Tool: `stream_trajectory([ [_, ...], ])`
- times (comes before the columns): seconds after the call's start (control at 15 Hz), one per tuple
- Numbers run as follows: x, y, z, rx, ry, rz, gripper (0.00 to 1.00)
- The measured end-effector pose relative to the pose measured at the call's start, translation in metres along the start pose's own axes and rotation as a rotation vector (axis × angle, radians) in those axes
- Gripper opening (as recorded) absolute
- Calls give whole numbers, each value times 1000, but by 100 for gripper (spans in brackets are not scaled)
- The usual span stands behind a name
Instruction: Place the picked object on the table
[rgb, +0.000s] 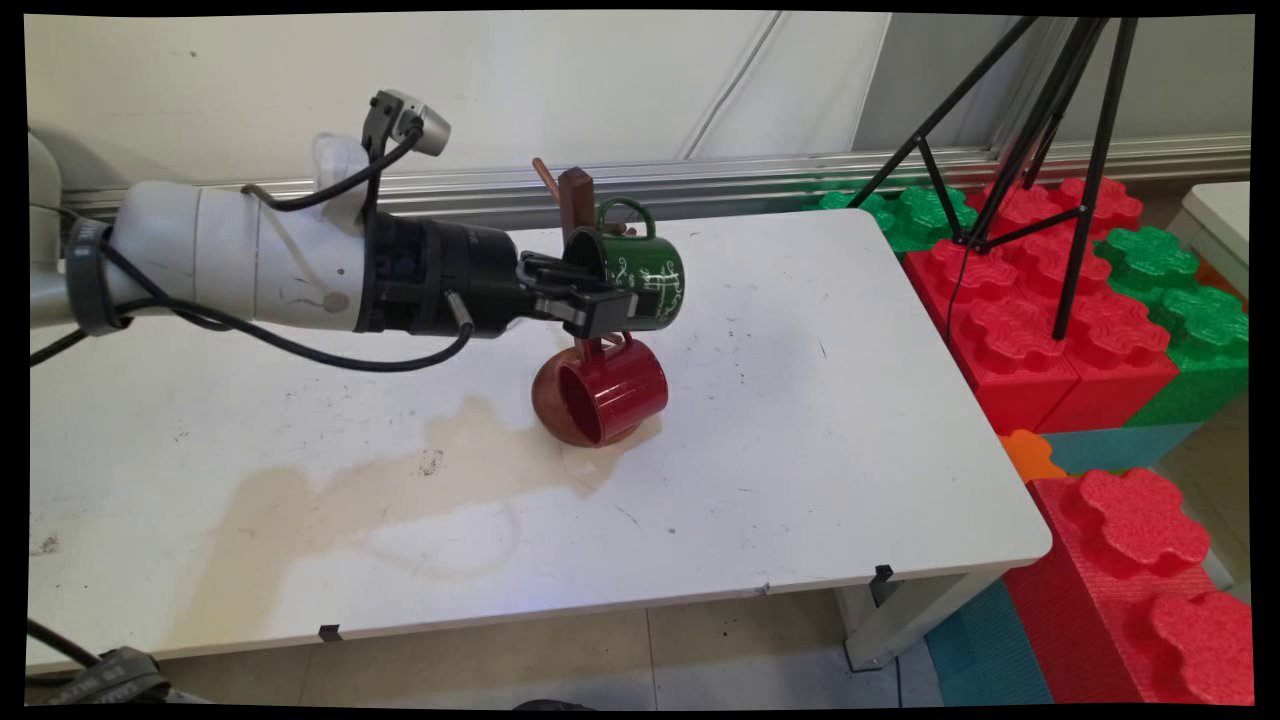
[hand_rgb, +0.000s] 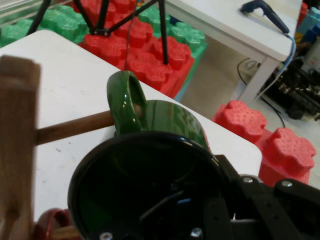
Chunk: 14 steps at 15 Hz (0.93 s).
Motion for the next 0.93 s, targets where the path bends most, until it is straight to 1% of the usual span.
stream_trajectory([
  [0.27,3,6,-4,-24,-3,40,0],
  [0.53,3,11,-8,-44,-18,74,0],
  [0.67,1,13,-13,-58,-38,92,0],
  [0.93,0,15,-28,-78,-97,147,0],
])
